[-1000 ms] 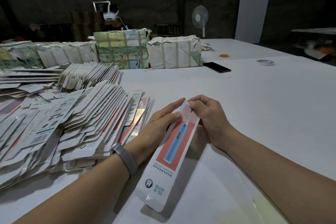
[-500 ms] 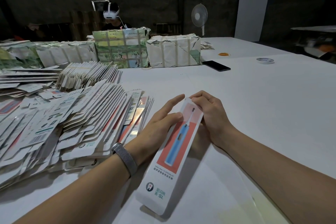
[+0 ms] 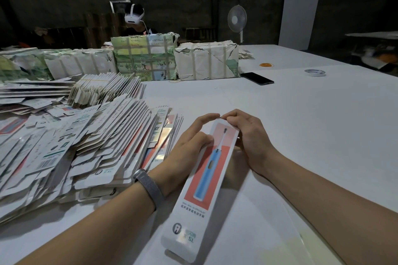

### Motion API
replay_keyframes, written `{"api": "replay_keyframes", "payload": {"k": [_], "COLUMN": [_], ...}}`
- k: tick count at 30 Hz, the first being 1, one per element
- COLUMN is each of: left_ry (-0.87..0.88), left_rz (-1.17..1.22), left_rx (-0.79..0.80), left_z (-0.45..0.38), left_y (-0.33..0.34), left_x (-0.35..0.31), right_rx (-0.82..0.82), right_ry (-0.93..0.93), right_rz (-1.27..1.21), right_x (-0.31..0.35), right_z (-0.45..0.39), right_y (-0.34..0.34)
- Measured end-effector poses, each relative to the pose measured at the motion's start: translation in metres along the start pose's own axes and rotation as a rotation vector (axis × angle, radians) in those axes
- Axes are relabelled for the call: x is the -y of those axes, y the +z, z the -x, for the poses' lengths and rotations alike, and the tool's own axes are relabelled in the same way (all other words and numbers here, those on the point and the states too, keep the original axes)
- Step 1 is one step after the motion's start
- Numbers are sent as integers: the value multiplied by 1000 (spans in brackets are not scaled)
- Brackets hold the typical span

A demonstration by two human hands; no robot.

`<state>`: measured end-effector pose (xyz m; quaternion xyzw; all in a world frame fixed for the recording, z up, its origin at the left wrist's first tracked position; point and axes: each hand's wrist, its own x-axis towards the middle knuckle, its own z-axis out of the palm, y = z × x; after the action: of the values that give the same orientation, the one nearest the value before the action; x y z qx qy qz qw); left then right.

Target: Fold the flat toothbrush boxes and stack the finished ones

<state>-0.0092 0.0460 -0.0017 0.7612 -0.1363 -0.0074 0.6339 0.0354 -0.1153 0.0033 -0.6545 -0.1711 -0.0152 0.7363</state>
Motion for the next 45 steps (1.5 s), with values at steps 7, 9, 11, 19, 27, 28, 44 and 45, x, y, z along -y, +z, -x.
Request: {"api": "replay_keyframes", "payload": {"k": [7,9,11,19,27,28,44,45], "left_ry": [21,19,11,-2,-26,-30,-42,-42], "left_rz": [16,23,34,30,62,57,161,178], "left_rx": [-70,-84,-95,-139,-115,-115,-102,-97], "left_z": [-5,-7,-6,-5,-3,-3,-4,-4], "left_y": [-2,-2,-3,-4,-4,-4,-4,-5], "left_x": [3,4,4,4,2,2,7,8], "right_rx": [2,10,47,75,21,20,3,-1], "right_ry": [-1,-13,-16,-90,-51,-45,13,14], "right_rz": [30,26,27,24,-50,-51,-76,-78], "right_x": [-3,-5,-6,-12,-12,-13,-5,-5], "right_z": [-1,-1,0,-2,-2,-2,0,0], "right_y": [1,-1,-1,-3,-6,-6,-3,-4]}}
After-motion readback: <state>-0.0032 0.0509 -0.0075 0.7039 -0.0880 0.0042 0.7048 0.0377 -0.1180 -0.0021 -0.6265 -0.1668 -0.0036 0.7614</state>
